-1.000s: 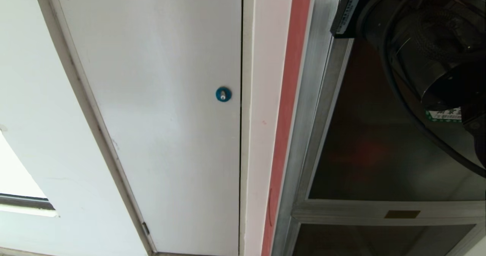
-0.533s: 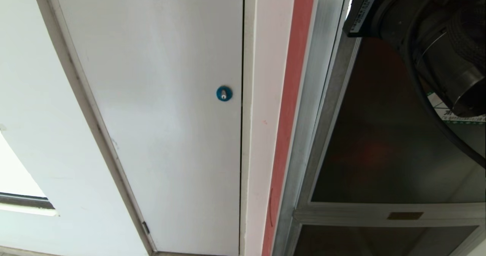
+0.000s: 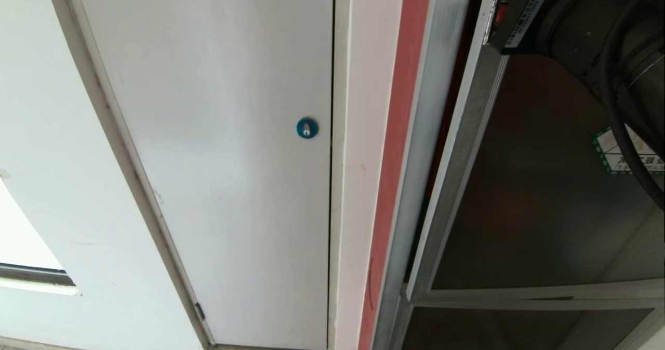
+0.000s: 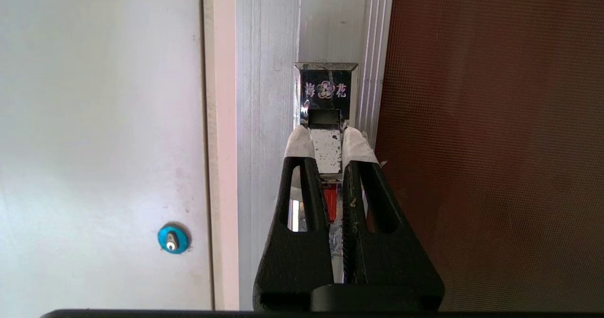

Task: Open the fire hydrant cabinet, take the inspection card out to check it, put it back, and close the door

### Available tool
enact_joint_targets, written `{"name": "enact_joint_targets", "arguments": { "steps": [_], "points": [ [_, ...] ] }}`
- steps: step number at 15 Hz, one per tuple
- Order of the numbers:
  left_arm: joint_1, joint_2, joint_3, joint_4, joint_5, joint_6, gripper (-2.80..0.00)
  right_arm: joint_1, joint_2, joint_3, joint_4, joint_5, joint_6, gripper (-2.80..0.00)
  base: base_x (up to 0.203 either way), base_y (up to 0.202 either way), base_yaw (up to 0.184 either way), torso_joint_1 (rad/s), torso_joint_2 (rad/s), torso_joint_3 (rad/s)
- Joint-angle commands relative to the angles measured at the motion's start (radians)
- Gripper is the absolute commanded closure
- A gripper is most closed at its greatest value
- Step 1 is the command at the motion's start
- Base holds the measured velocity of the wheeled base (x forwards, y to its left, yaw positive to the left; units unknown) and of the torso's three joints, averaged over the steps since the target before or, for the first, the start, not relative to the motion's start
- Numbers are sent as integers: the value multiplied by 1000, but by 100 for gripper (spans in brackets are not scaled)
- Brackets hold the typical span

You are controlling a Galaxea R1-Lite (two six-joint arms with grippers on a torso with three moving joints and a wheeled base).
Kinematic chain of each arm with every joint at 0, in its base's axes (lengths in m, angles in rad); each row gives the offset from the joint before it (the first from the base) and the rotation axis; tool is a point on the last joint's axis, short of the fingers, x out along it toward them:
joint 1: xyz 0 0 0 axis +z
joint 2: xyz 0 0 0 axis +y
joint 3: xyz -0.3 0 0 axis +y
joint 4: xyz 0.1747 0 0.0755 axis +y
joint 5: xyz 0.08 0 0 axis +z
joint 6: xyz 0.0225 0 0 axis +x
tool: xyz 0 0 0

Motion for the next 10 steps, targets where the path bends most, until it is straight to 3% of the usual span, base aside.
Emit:
{"name": "enact_joint_targets", "arguments": {
  "steps": [1,10],
  "points": [
    [0,0,12,-1,0,0,0,1,-22,8,-10,-8,-2,0,0,0,0,0,0,0],
    [0,0,12,-1,0,0,0,9,-22,57,18,-6,-1,0,0,0,0,0,0,0]
  ]
}}
